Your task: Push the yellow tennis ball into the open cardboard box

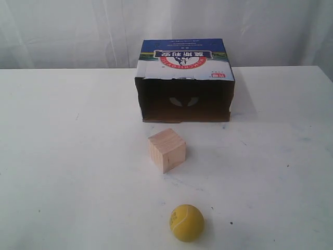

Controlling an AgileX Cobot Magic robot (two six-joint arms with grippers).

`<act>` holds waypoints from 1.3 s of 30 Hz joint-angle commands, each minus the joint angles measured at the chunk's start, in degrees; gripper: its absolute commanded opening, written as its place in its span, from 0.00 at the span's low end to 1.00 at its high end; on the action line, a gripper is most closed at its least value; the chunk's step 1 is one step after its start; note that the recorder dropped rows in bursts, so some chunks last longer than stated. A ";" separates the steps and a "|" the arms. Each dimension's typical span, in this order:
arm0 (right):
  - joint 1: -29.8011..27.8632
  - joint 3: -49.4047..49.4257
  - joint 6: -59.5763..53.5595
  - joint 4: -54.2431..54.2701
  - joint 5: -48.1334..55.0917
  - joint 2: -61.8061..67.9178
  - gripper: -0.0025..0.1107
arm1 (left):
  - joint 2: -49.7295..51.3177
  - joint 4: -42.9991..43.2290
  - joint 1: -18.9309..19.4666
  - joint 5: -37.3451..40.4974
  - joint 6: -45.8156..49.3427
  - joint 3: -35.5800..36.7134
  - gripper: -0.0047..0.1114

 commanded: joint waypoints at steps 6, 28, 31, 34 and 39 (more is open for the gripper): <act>-0.36 -13.76 -1.13 12.32 17.87 13.14 0.02 | -0.29 0.18 -0.29 0.59 0.13 0.24 0.04; 18.19 -23.31 -23.98 31.23 15.58 59.35 0.02 | -0.29 0.18 -0.29 0.59 0.13 0.24 0.04; 20.71 -23.31 -23.98 31.23 13.64 63.63 0.02 | -0.29 0.18 -0.29 0.59 0.13 0.24 0.04; 22.37 -23.31 -23.98 31.23 11.15 67.63 0.02 | -0.29 0.18 -0.29 0.59 0.13 0.24 0.04; 23.87 -23.31 -23.98 31.23 7.77 72.64 0.02 | -0.29 0.18 -0.29 0.59 0.13 0.24 0.04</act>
